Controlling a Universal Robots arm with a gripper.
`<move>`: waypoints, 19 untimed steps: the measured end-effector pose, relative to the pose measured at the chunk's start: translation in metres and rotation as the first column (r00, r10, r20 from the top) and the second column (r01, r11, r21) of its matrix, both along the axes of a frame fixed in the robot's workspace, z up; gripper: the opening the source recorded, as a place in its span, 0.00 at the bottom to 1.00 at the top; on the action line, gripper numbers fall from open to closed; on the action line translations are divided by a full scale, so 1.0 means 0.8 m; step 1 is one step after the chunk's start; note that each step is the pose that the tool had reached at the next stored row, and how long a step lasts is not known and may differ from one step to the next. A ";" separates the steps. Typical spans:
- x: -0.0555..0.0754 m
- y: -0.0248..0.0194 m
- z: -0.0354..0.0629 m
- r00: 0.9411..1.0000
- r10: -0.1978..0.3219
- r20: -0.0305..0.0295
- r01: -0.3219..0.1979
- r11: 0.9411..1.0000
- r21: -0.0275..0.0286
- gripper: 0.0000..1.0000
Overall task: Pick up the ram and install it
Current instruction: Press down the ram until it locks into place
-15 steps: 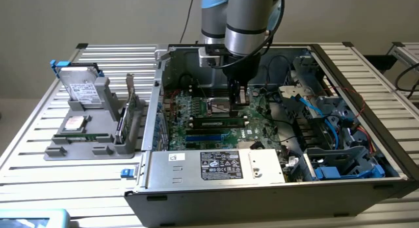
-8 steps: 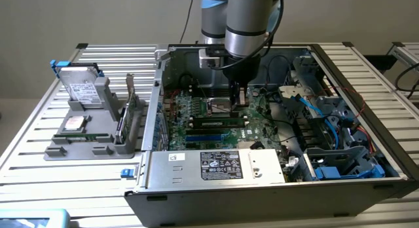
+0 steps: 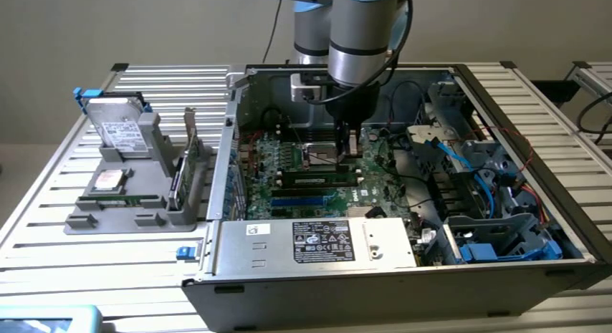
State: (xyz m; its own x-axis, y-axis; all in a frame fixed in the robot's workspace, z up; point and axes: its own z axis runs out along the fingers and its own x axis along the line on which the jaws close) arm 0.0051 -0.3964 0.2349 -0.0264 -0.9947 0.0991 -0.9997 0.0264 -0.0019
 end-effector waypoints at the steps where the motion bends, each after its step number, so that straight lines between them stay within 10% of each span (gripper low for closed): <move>1: 0.000 0.0004 0.000 1.000 0.000 0.001 0.000 1.000 0.000 0.11; 19: -0.001 0.0021 -0.007 1.000 0.000 0.012 0.000 1.000 -0.004 0.11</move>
State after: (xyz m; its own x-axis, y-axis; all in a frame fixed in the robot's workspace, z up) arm 0.0045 -0.3947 0.2289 -0.0275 -0.9943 0.1028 -0.9996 0.0261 -0.0143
